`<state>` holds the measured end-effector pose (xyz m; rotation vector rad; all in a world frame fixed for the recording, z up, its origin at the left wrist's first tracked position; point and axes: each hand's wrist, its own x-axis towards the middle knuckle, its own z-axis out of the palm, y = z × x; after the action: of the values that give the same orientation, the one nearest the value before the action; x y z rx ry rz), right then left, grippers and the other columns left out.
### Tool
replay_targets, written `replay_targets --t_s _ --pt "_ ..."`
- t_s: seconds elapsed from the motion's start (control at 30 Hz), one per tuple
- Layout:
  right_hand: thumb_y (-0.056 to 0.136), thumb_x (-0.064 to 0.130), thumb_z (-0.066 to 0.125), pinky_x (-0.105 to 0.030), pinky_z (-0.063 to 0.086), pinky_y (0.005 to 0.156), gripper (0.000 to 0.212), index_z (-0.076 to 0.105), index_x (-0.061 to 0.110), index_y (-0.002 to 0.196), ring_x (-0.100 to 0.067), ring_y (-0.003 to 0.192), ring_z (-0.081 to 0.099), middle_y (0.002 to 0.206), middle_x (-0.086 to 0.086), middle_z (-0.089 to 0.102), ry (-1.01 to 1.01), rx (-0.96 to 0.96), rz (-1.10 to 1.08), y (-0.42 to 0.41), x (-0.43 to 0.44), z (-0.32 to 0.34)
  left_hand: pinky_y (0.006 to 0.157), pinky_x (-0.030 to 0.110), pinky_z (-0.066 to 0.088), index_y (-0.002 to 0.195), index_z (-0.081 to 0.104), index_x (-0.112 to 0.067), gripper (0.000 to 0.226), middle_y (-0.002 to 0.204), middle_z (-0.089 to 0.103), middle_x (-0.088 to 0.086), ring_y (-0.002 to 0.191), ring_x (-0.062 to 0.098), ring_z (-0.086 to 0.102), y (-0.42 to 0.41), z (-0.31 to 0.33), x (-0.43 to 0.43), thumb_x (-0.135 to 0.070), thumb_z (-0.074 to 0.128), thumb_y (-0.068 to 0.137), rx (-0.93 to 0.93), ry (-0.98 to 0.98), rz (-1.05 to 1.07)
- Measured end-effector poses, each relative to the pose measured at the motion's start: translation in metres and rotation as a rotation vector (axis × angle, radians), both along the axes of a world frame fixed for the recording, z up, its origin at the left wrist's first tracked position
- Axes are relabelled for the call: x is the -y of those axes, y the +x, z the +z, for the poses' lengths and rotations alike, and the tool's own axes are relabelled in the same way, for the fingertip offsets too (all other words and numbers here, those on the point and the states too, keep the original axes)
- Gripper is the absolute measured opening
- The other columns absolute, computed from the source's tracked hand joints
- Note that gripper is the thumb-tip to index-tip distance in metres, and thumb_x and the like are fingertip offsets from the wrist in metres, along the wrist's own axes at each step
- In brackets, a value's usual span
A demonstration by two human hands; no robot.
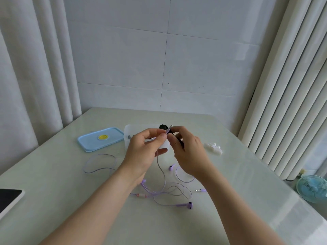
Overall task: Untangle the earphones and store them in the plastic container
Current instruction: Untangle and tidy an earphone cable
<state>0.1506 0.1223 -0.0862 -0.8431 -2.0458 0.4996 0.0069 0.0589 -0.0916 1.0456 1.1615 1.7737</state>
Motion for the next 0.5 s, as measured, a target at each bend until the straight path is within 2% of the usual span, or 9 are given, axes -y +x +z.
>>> replay_targets --t_s 0.07,0.17,0.27,0.37,0.5 --pt "0.11 0.032 0.05 -0.036 0.05 0.067 0.022 0.066 0.022 0.121 -0.02 0.066 0.059 0.077 -0.003 0.069 -0.013 -0.023 0.002 -0.005 0.003 0.002 0.086 0.038 0.064 0.105 0.079 -0.013 0.01 0.094 0.079 -0.004 0.095 0.009 0.074 0.001 0.003 0.003 -0.014 0.07 0.1 -0.025 0.017 -0.009" --pt "0.109 0.024 0.049 -0.034 0.048 0.065 0.021 0.063 0.02 0.124 -0.014 0.061 0.055 0.08 -0.004 0.071 -0.1 -0.059 0.023 -0.01 0.008 0.003 0.082 0.037 0.065 0.104 0.08 -0.015 0.009 0.098 0.08 -0.004 0.094 0.006 0.075 0.0 0.002 0.004 -0.015 0.073 0.098 -0.102 0.028 0.068" --pt "0.104 0.016 0.049 -0.025 0.042 0.063 0.024 0.069 0.021 0.116 -0.005 0.06 0.053 0.075 0.009 0.071 -0.171 -0.088 0.054 -0.009 0.009 0.003 0.073 0.038 0.066 0.101 0.081 -0.012 0.007 0.099 0.079 0.002 0.093 0.018 0.078 -0.002 0.001 0.004 -0.01 0.076 0.096 -0.072 0.026 0.09" --pt "0.102 0.008 0.047 -0.011 0.039 0.062 0.034 0.07 0.021 0.124 0.002 0.063 0.057 0.069 0.024 0.065 -0.164 -0.057 0.071 -0.009 0.012 0.005 0.071 0.038 0.066 0.101 0.081 -0.008 0.008 0.098 0.079 0.006 0.091 0.031 0.079 -0.001 0.002 0.004 -0.006 0.075 0.096 -0.018 0.03 0.061" --pt "0.103 0.006 0.048 -0.015 0.045 0.07 0.037 0.067 0.022 0.129 -0.002 0.081 0.067 0.098 0.014 0.077 -0.112 -0.077 0.08 -0.011 0.014 0.004 0.071 0.036 0.065 0.104 0.079 -0.003 0.009 0.088 0.08 0.0 0.083 0.032 0.08 0.0 0.004 0.006 -0.002 0.074 0.096 0.005 0.066 0.076"
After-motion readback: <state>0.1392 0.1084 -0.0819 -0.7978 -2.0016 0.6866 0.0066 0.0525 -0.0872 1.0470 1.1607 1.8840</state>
